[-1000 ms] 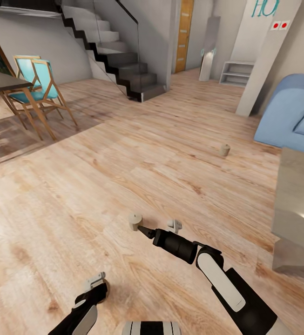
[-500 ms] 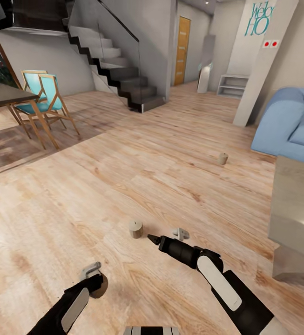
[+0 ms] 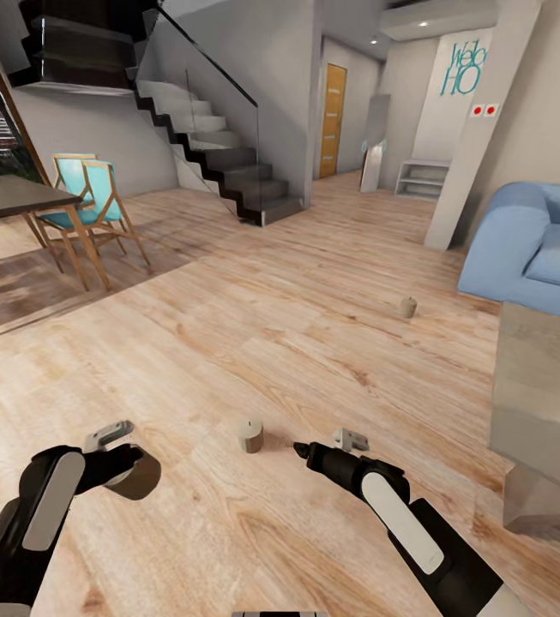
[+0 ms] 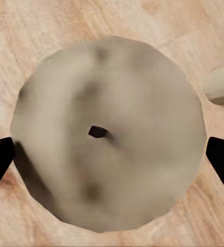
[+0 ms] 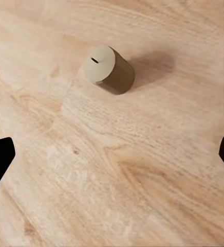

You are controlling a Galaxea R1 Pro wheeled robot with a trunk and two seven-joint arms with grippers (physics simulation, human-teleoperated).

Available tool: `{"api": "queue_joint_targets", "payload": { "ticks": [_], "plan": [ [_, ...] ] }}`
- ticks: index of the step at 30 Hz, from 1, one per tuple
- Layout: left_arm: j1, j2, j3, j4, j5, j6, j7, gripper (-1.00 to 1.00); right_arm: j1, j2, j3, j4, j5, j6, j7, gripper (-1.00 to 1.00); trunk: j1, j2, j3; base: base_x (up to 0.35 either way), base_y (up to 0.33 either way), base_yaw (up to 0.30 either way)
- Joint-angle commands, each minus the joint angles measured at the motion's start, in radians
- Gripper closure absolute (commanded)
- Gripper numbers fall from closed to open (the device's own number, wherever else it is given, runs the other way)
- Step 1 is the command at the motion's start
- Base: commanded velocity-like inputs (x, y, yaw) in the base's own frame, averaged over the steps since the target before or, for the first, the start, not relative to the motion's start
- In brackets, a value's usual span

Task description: Place each of the two pumpkins and all three candles from the living room inside a cabinet in the living room (use any cabinet), then make sure every cabinet is closed, and position the cauldron so it is next to a table in the living room.

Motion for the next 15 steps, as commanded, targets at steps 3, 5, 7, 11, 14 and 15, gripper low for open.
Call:
{"api": "queue_joint_targets", "payload": {
  "ticks": [3,5,7,11,14,15],
  "plan": [
    [0.0,-0.001,0.0,-0.009,0.007,0.012,0.017,1.0,-0.001,-0.001,0.005,-0.001,0.026,0.0,-0.07,-1.0,-0.001,0.0,0.011,0.0,0.0,0.0],
    [0.0,0.001,0.0,-0.013,0.009,0.015,0.019,1.0,-0.001,-0.001,0.008,0.0,0.053,0.0,-0.082,-1.0,-0.002,0.001,0.019,0.0,0.0,0.0],
    [0.0,0.0,-0.001,-0.011,0.012,0.016,0.019,1.0,-0.001,-0.001,0.014,-0.001,0.062,0.001,-0.085,-1.0,-0.003,0.001,0.026,0.0,0.0,0.0],
    [0.0,-0.005,-0.008,-0.015,0.011,0.016,0.019,1.0,-0.001,-0.001,0.019,-0.003,0.07,0.0,-0.086,-1.0,-0.005,0.002,0.042,0.0,0.0,0.0],
    [0.0,-0.004,-0.009,-0.018,0.013,0.017,0.019,1.0,-0.001,-0.001,0.02,-0.004,0.072,0.0,-0.09,-1.0,-0.006,0.003,0.053,0.0,0.0,0.0],
    [0.0,-0.004,-0.01,-0.019,0.014,0.017,0.019,1.0,-0.001,-0.001,0.02,-0.004,0.073,0.001,-0.091,-1.0,-0.007,0.003,0.057,0.0,0.0,0.0]
  ]
}}
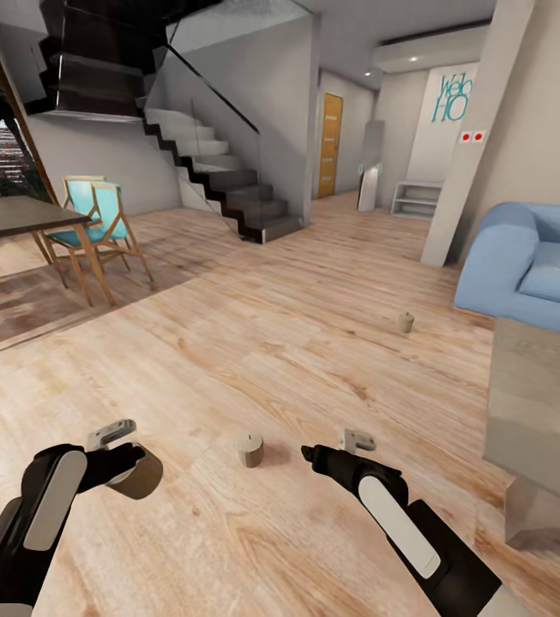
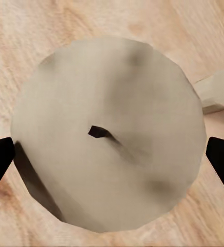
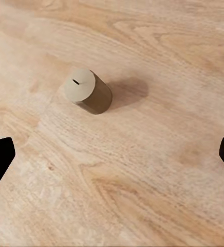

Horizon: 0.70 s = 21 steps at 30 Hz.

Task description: Place each of the two pumpkins and all three candles from the living room inside a cabinet in the living room (use any cabinet), then make sure every cabinet is closed, and position the cauldron so it is next to a table in the living room.

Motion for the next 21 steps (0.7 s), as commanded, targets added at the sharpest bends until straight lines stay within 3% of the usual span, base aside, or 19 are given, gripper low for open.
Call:
{"api": "queue_joint_targets", "payload": {
  "ticks": [1,5,9,14,21],
  "plan": [
    [0.0,0.0,0.0,0.0,0.011,0.003,0.009,1.0,-0.001,-0.001,0.002,-0.001,-0.008,0.0,-0.01,-1.0,-0.001,0.0,0.003,0.0,0.0,0.0],
    [0.0,0.002,-0.001,0.005,0.012,0.003,0.009,1.0,-0.001,0.002,0.002,-0.004,-0.01,-0.002,-0.058,-1.0,-0.002,0.001,0.019,0.0,0.0,0.071],
    [0.0,0.003,-0.002,0.007,0.012,0.003,0.009,1.0,-0.001,0.032,0.002,-0.002,-0.01,-0.008,-0.134,-1.0,-0.004,0.002,0.036,0.0,0.0,0.248],
    [0.0,0.003,-0.011,0.009,0.01,0.003,0.009,1.0,-0.001,0.044,0.002,0.0,-0.01,-0.004,-0.148,-1.0,-0.006,0.003,0.055,0.0,0.0,0.286],
    [0.0,0.004,-0.039,0.006,0.008,0.003,0.009,1.0,-0.001,0.074,0.004,0.012,-0.011,-0.001,-0.154,-1.0,-0.006,0.003,0.055,0.0,0.0,0.293]
  ]
}}
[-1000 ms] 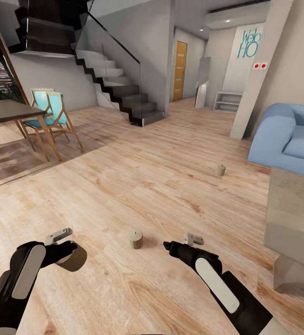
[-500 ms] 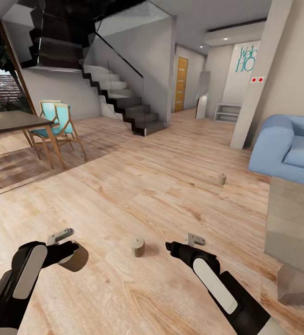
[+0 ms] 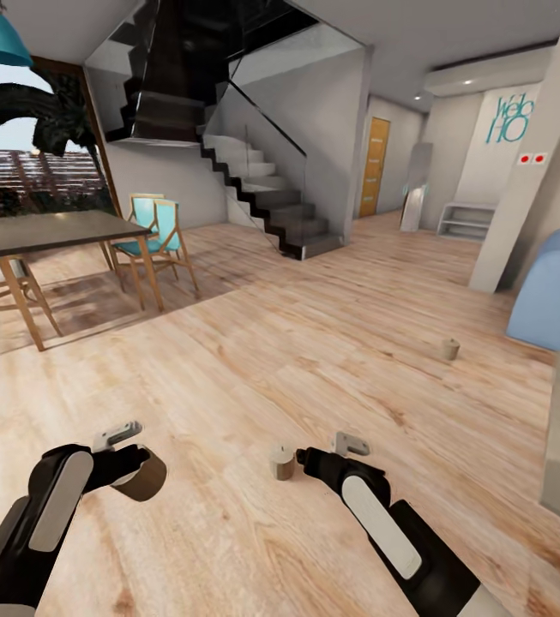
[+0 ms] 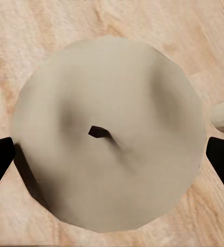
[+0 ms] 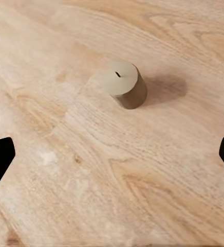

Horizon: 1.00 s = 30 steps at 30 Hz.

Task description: Place each of the two pumpkins and all three candles from the living room inside a cabinet in the living room (use any cabinet), then make sure every cabinet is closed, and position the cauldron so it is next to a table in the living room.

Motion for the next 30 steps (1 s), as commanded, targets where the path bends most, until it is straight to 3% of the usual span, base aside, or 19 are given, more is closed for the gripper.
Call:
{"api": "queue_joint_targets", "payload": {
  "ticks": [1,9,20,25,30],
  "plan": [
    [-0.001,0.0,-0.001,-0.003,0.01,0.002,0.009,1.0,-0.001,0.002,0.003,0.008,-0.006,0.001,-0.008,-1.0,0.0,0.0,-0.001,0.0,0.0,0.294],
    [0.007,0.003,-0.003,-0.01,0.001,0.002,0.009,1.0,-0.001,0.031,0.032,0.059,-0.003,0.0,-0.006,-1.0,0.0,0.0,-0.001,0.058,0.002,0.204],
    [0.011,0.003,-0.003,-0.011,0.0,0.002,0.009,1.0,-0.001,0.033,0.04,0.045,0.001,0.0,-0.001,-1.0,0.0,0.0,-0.001,0.295,0.103,0.007],
    [0.013,0.003,-0.002,-0.012,-0.001,0.002,0.008,1.0,-0.001,0.032,0.083,0.043,0.005,-0.001,-0.001,-1.0,0.0,0.0,-0.001,0.332,0.005,0.0],
    [0.014,0.003,-0.003,-0.013,0.001,0.002,0.008,1.0,-0.001,0.032,0.092,0.045,0.006,-0.001,-0.003,-1.0,0.0,0.0,-0.001,0.335,0.001,0.0]
  ]
}}
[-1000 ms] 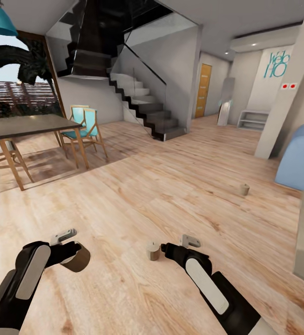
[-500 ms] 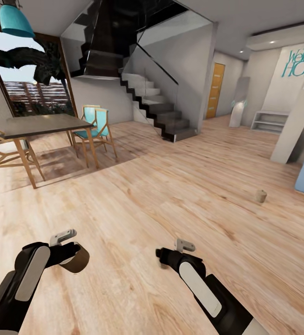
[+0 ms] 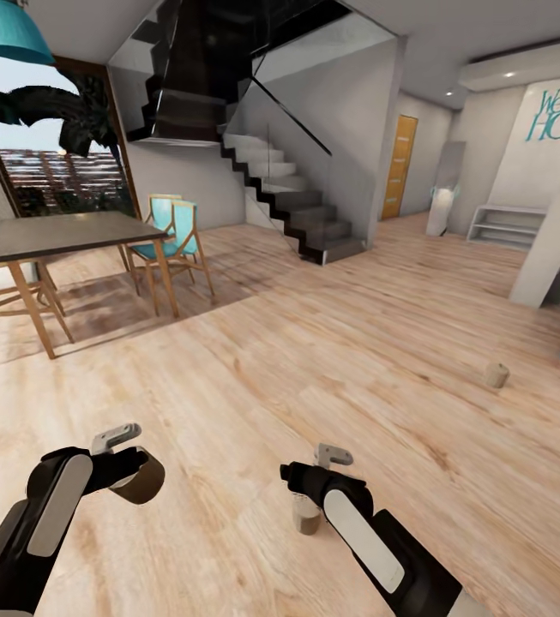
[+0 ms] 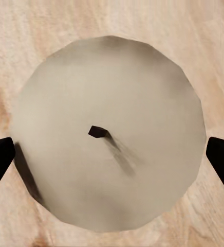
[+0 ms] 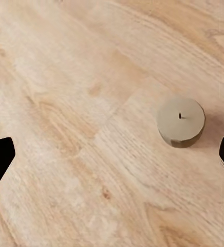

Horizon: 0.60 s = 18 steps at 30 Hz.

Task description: Place each of the two pumpkins and all three candles from the living room inside a cabinet in the living room (use any cabinet), then make sure every cabinet is closed, and position the cauldron so it is next to a table in the living room.

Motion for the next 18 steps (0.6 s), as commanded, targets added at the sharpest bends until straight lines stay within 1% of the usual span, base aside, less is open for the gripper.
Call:
{"api": "queue_joint_targets", "payload": {
  "ticks": [1,18],
  "plan": [
    [-0.001,0.0,0.0,-0.001,0.011,0.002,0.009,1.0,-0.001,-0.001,0.002,-0.001,-0.006,0.002,-0.008,-1.0,0.0,0.0,-0.001,0.336,0.0,0.0],
    [0.0,-0.001,0.0,-0.001,0.019,0.002,0.003,1.0,-0.001,0.001,0.001,0.015,-0.01,0.006,-0.007,-1.0,0.0,0.0,-0.001,0.336,0.0,0.0]
  ]
}}
